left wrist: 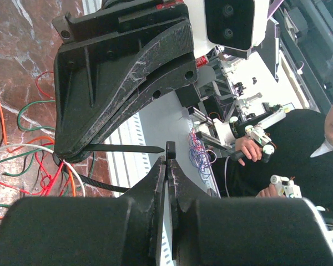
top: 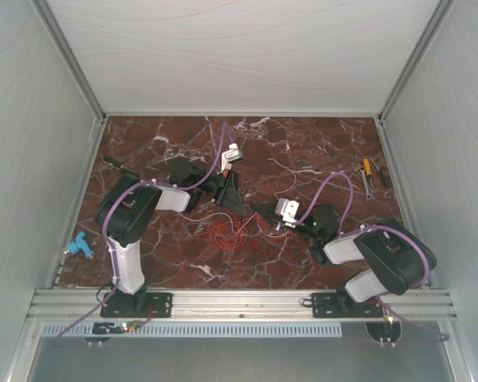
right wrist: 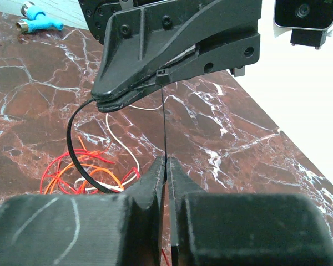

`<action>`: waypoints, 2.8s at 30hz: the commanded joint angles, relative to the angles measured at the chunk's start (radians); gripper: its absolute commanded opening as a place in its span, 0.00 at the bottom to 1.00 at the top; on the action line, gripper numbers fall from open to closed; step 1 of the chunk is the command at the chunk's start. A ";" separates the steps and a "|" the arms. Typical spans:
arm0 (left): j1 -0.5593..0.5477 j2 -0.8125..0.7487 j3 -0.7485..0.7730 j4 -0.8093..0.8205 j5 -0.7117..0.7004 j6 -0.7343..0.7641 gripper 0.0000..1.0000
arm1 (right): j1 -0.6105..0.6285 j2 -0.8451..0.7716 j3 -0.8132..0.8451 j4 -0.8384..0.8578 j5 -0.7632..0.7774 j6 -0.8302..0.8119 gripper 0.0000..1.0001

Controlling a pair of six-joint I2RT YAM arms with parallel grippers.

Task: Zip-tie the wires
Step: Tie the cable at the center of the board.

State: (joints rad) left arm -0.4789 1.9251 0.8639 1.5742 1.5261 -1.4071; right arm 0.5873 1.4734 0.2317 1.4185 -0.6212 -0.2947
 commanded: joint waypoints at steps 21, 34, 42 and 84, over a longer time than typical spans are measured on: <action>-0.013 0.002 0.004 0.257 -0.020 0.005 0.00 | -0.001 -0.018 0.027 0.202 -0.005 -0.033 0.00; -0.014 -0.006 0.008 0.257 -0.020 0.000 0.00 | -0.004 -0.022 0.029 0.204 0.020 -0.037 0.00; -0.009 0.000 0.011 0.257 -0.018 -0.007 0.00 | -0.003 -0.035 0.031 0.202 -0.015 -0.032 0.00; -0.008 0.111 0.083 0.257 0.032 -0.216 0.00 | 0.131 -0.180 0.031 -0.067 -0.024 -0.444 0.00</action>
State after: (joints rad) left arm -0.4873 2.0090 0.8982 1.5806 1.5715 -1.5803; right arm 0.6834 1.3350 0.2588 1.3155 -0.6086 -0.6239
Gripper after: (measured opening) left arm 0.003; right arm 0.003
